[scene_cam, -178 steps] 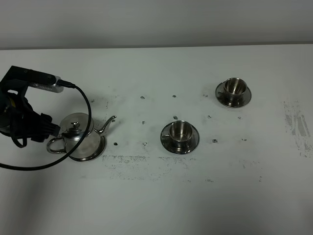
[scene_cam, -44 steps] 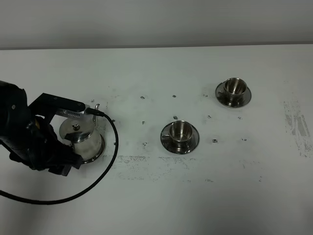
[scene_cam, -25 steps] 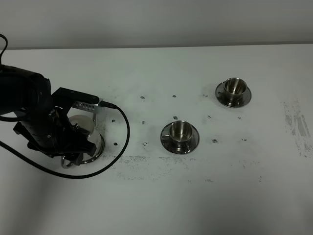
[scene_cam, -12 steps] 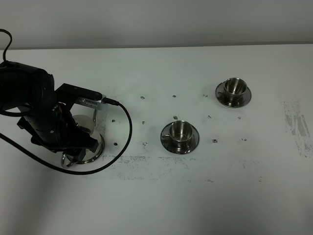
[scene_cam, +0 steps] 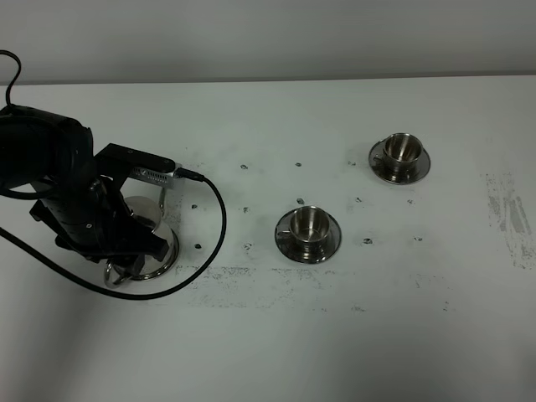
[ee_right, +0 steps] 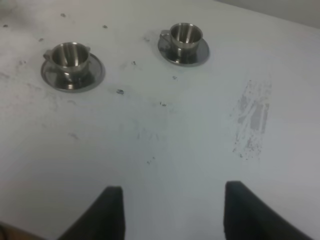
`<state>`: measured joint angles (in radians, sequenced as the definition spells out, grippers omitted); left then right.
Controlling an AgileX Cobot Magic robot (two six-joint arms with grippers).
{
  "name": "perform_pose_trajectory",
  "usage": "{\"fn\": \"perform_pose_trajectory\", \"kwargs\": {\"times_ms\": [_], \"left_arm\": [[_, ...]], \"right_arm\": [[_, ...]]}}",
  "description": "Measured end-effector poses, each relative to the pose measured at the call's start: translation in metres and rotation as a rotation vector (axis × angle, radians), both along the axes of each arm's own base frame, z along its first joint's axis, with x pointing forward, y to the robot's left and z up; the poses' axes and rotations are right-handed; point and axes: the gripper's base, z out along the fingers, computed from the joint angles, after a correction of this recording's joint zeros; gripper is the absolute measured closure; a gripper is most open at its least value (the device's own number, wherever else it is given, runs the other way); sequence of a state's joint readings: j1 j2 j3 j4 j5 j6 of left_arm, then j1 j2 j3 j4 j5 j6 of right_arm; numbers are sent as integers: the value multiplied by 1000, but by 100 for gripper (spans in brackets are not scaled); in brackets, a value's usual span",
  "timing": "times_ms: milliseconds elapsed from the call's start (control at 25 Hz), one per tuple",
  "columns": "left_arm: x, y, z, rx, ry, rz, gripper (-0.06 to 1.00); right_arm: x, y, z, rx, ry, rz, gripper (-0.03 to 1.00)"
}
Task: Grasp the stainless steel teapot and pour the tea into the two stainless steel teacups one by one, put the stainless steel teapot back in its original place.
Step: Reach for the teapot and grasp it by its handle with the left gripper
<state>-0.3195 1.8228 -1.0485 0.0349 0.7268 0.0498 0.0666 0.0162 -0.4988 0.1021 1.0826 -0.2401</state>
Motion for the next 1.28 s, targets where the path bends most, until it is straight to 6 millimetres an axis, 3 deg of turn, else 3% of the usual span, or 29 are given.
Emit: {"fn": "perform_pose_trajectory", "kwargs": {"times_ms": [520,880,1280], "left_arm": [[-3,-4,0,4,20,-12,77],[-5,-5,0,10,36,-15,77],[0,-10,23,16,43,-25,77]], "right_arm": [[0,0,0,0,0,0,54],[0,0,0,0,0,0,54],[0,0,0,0,0,0,54]]}}
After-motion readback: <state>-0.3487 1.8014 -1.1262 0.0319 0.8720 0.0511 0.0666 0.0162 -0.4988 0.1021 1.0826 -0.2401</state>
